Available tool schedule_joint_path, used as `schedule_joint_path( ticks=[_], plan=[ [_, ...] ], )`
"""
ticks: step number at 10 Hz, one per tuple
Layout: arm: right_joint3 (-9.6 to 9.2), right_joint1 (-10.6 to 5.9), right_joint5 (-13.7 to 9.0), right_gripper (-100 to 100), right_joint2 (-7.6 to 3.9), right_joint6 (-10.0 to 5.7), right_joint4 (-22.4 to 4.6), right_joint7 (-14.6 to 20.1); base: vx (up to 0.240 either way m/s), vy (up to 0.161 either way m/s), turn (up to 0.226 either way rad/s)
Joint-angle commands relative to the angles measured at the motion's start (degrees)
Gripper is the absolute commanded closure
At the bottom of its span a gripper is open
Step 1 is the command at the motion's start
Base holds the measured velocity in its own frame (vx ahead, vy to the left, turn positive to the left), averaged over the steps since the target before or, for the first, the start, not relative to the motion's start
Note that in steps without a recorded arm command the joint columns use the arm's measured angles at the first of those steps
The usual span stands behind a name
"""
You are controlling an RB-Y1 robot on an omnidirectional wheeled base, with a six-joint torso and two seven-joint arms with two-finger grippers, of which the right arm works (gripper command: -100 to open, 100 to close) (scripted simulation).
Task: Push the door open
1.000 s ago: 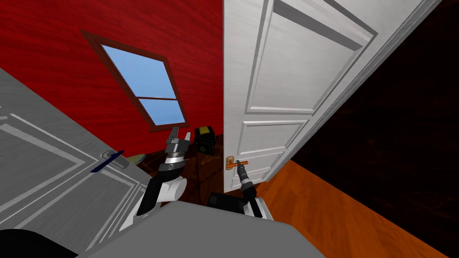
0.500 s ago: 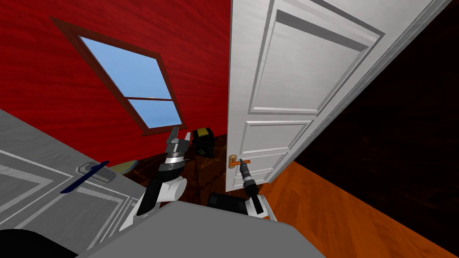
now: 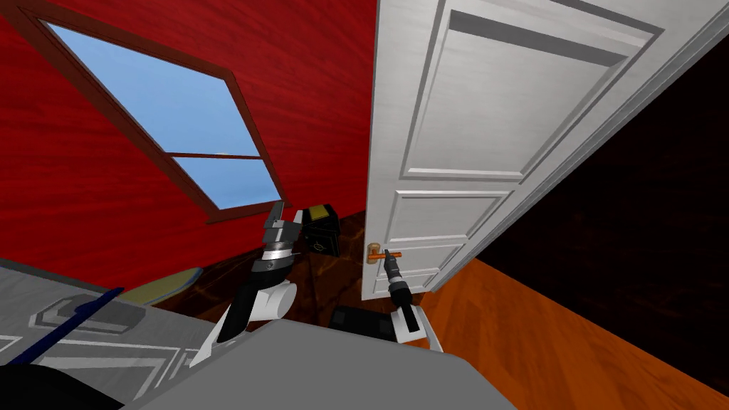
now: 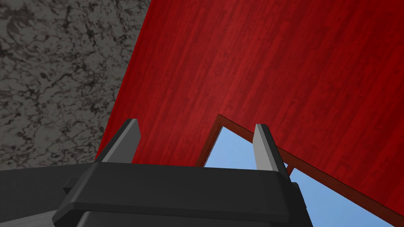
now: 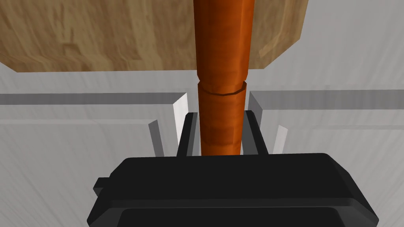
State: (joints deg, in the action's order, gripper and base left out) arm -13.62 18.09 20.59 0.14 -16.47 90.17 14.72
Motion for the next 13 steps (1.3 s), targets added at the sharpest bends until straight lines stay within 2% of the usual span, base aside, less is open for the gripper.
schedule_joint_path(
  ticks=[1,3,4,5,7,9,11,13],
  plan=[
    [1.28,-0.77,-0.5,100,0.88,0.04,-0.5,-0.3,0.121,0.164,-0.083],
    [2.53,-1.4,-1.2,100,2.15,0.27,-0.8,-0.6,0.104,0.162,-0.1],
    [2.55,-1.16,-1.0,100,1.72,0.0,-0.9,-0.5,0.044,0.056,-0.052],
    [3.68,-1.19,-1.3,100,0.2,0.08,-0.6,-0.5,0.103,0.062,-0.059],
    [4.71,-1.12,-1.6,100,-0.86,0.11,-0.5,-0.5,0.155,0.13,-0.083],
    [5.63,-1.05,-1.9,100,-1.26,0.13,-0.4,-0.5,0.149,0.113,-0.066],
    [6.59,-0.98,-2.1,100,-1.16,0.16,-0.2,-0.6,0.164,0.135,-0.076],
    [7.81,-0.9,-2.5,100,-0.3,0.19,-0.1,-0.6,0.158,0.111,-0.075]
  ],
)
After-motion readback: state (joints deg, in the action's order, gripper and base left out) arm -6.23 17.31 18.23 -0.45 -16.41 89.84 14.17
